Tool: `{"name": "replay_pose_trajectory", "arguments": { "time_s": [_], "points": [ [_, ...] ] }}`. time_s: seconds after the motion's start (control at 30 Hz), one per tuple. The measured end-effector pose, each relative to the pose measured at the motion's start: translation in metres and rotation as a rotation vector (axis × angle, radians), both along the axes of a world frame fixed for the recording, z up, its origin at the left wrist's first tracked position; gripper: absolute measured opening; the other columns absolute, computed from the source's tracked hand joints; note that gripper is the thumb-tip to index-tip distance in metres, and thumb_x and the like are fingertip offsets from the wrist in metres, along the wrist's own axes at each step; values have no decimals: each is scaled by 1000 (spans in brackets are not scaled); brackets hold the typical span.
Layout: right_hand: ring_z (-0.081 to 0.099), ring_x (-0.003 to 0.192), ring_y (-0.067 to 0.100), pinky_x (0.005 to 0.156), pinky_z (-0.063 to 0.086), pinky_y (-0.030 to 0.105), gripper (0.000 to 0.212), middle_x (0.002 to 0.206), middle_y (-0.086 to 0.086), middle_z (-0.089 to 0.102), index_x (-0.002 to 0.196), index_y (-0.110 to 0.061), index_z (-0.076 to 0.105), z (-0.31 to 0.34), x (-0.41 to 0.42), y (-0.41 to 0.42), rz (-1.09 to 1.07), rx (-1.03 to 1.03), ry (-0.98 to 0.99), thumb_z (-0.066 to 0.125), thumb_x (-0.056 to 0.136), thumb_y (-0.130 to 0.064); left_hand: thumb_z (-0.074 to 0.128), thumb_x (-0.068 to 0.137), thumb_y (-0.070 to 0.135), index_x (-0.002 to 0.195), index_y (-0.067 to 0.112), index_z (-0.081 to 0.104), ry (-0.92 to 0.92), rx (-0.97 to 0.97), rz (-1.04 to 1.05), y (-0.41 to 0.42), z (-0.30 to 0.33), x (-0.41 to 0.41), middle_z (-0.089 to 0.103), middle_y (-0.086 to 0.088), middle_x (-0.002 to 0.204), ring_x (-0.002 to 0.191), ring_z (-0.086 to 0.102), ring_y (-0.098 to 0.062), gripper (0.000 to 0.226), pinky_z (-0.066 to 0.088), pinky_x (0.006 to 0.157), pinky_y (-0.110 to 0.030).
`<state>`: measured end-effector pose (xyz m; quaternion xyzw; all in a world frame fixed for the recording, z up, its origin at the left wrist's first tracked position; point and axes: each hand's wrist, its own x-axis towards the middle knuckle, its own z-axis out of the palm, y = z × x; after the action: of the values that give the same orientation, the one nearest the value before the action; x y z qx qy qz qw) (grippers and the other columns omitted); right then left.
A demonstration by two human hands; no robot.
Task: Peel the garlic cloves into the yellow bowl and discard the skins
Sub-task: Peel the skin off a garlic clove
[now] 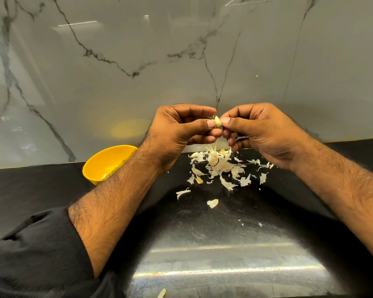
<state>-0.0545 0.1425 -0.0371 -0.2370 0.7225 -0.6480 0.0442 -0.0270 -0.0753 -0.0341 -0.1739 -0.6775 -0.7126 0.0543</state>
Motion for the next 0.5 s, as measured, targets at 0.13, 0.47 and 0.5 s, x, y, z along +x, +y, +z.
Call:
{"name": "replay_pose_trajectory", "arguments": {
  "time_s": [0.13, 0.47, 0.5],
  "points": [
    [62, 72, 19, 65, 58, 33, 22, 81, 8, 68, 112, 2, 74, 0, 1, 0, 40, -62, -108, 69, 99, -15, 75, 92, -2, 118, -7, 72, 23, -36, 5, 0, -2, -1, 78, -25, 98, 88, 79, -34, 27, 65, 75, -32],
    [66, 71, 20, 68, 60, 31, 14, 81, 11, 72, 105, 0, 75, -1, 3, -2, 0, -34, -70, 70, 97, -10, 77, 91, -2, 112, -6, 73, 16, -73, 32, 2, -5, -3, 78, -24, 93, 82, 79, -32, 21, 65, 74, -34],
    [67, 71, 21, 68, 60, 32, 14, 83, 11, 73, 105, 0, 76, 0, 4, -1, -10, -5, -41, 70, 97, -9, 77, 91, -2, 111, -6, 73, 13, -79, 34, 1, -5, -3, 78, -24, 93, 82, 79, -31, 21, 66, 74, -34]
  ]
}}
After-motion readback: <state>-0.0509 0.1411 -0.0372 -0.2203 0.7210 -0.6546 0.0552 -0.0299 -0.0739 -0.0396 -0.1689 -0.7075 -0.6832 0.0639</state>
